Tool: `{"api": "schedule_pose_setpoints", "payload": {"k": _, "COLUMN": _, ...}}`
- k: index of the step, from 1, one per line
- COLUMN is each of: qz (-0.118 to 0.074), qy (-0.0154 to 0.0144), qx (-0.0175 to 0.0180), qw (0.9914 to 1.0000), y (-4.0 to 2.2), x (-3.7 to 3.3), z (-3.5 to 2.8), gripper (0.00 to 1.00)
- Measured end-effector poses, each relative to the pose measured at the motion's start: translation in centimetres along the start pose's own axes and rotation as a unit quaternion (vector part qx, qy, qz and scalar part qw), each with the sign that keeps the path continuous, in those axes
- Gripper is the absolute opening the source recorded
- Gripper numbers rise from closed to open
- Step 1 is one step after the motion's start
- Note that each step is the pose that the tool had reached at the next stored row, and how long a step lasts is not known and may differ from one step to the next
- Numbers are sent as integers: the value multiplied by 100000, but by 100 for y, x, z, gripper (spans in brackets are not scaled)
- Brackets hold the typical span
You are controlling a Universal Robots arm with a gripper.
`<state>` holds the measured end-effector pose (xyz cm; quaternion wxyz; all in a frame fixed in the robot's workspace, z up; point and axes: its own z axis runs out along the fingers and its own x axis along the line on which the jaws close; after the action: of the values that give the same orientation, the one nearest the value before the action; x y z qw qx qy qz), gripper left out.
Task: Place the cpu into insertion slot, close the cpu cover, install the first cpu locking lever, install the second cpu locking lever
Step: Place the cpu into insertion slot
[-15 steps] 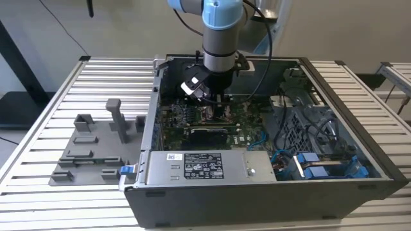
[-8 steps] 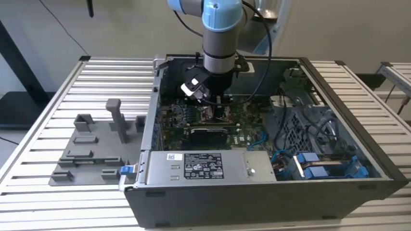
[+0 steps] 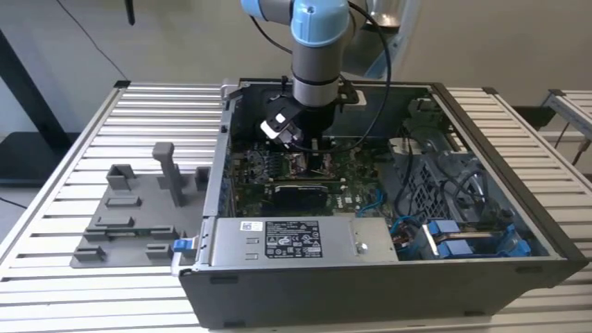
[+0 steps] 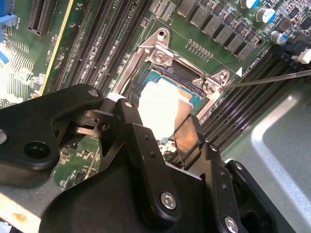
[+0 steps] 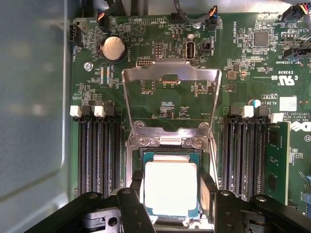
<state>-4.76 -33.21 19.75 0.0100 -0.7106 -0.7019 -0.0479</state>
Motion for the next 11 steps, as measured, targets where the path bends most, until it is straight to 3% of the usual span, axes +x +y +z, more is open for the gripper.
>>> {"api": "schedule_pose_setpoints", "payload": {"k": 11, "qz": 988, "qy": -47, "qx": -77, "qw": 99995, "y": -4, "x": -1, "z": 10, "gripper": 54}}
